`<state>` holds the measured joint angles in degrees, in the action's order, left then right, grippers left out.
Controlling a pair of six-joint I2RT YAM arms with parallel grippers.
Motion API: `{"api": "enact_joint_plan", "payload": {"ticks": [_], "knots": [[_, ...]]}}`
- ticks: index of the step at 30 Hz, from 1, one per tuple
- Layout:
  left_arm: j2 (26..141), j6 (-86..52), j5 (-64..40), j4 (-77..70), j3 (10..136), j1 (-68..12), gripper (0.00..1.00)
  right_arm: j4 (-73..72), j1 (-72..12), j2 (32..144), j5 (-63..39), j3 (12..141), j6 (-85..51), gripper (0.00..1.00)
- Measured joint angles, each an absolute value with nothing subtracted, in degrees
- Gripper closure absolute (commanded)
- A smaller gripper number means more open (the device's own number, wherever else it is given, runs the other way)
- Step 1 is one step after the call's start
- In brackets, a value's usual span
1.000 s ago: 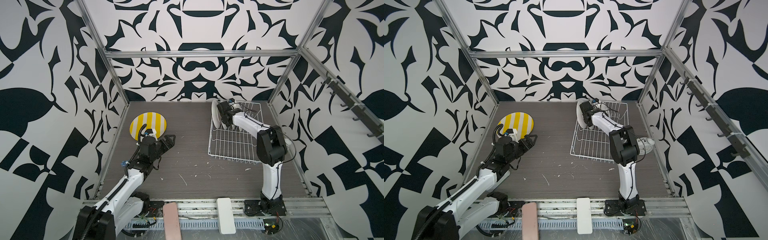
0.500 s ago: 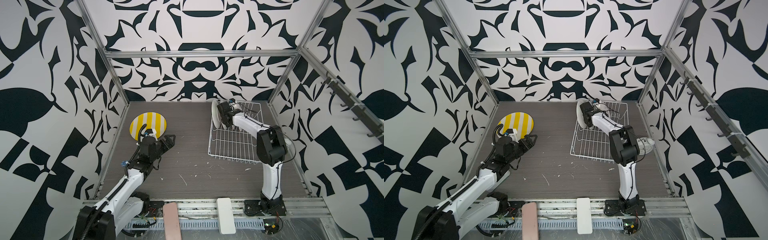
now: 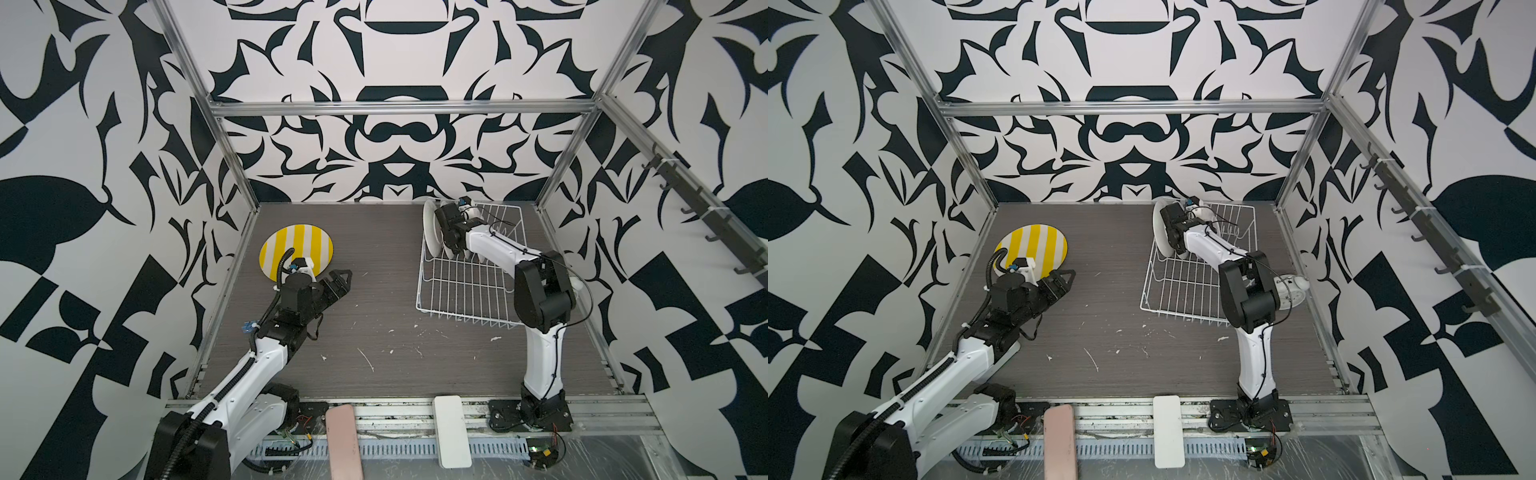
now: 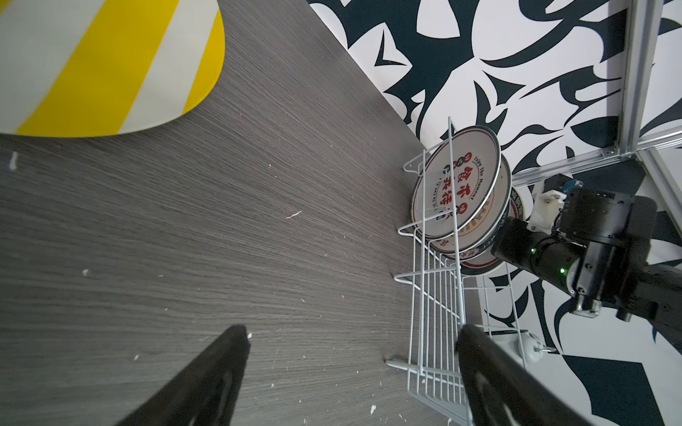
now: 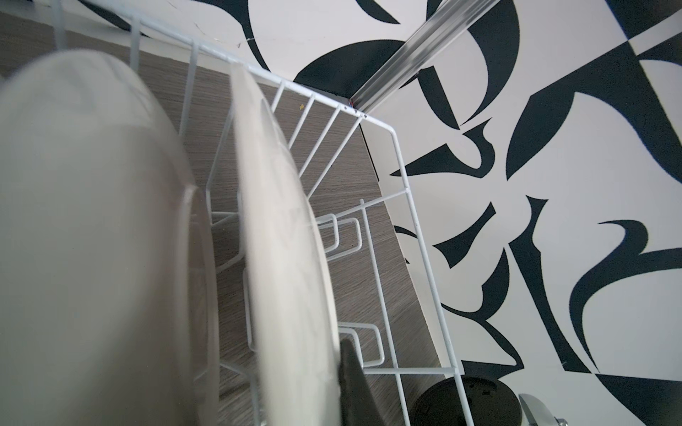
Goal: Unload the plates from the dish rack
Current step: Pick up the plate from the dish rack.
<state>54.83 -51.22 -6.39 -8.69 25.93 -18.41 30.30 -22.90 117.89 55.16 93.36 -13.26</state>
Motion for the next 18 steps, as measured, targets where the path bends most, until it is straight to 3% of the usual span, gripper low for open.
{"api": "enact_joint_plan", "payload": {"ticks": [18], "knots": [[54.59,-51.22,-5.96,-8.69,25.93,-19.44,0.07,30.85,-24.49,115.50,57.01,93.25,-9.58,1.00]]}}
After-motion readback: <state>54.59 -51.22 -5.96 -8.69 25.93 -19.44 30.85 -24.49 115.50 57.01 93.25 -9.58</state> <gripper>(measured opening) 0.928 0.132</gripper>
